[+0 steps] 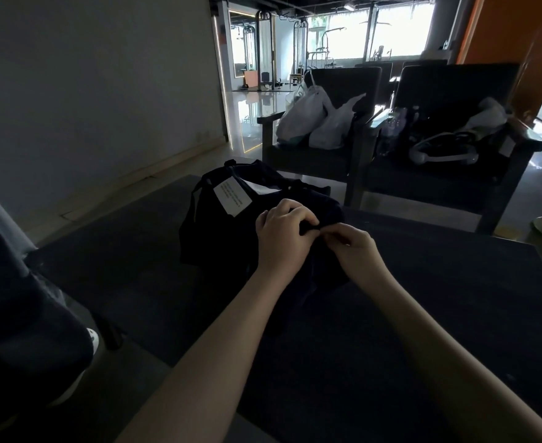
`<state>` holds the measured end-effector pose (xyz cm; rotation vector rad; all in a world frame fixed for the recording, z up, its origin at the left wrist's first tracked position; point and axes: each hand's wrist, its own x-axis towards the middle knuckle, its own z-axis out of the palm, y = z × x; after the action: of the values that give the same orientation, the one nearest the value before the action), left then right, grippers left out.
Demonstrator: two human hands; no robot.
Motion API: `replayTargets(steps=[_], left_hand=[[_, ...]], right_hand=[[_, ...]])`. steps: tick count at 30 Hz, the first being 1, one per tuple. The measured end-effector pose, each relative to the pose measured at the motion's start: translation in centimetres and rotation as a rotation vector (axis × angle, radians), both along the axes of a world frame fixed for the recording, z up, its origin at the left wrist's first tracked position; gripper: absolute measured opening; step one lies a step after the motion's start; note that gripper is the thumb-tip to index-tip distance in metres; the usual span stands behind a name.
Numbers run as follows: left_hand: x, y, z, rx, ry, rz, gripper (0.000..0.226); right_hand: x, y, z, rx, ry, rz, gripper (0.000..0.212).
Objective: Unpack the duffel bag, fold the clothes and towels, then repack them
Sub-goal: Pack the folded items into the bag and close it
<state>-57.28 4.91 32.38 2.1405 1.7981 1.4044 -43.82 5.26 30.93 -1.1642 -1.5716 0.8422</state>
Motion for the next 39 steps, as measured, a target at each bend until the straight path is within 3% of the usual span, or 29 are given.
replayTargets(steps=[3,9,17,25,30,35,39], left_hand=[[0.0,0.0,-0.2,0.029,0.055,0.002,0.011],[-1.2,-0.2,0.2,-0.027,0.167,-0.024,0.013],[-2.0,-1.2,0.9,-0.15,0.363,-0.089,0.028],[-1.5,-0.9,0.8,-0.179,0.411,-0.089,0.042],[-1.1,-0.5,0.3,-0.109,0.35,-0.02,0.023],[-0.7,-0.5,0.7,-0.133,0.244,0.007,0.02],[-0.3,-0.7,1.1,-0.158,0.177,0.036,0.021]], right_hand=[[-0.1,0.0,0.1,-0.016,-0.022,-0.006,0.015],[-0.8,-0.3,0.2,-0.096,-0.078,-0.038,0.022],[-0.5,-0.1,1.5,-0.198,0.131,-0.075,0.016],[-0.4,0.2,2.0,-0.33,0.249,-0.035,0.012],[-0.3,0.5,1.8,-0.282,0.214,-0.038,0.013],[0.0,0.6,0.5,0.181,-0.378,-0.047,0.025],[-0.7,0.7,-0.3,0.389,-0.587,-0.151,0.024]])
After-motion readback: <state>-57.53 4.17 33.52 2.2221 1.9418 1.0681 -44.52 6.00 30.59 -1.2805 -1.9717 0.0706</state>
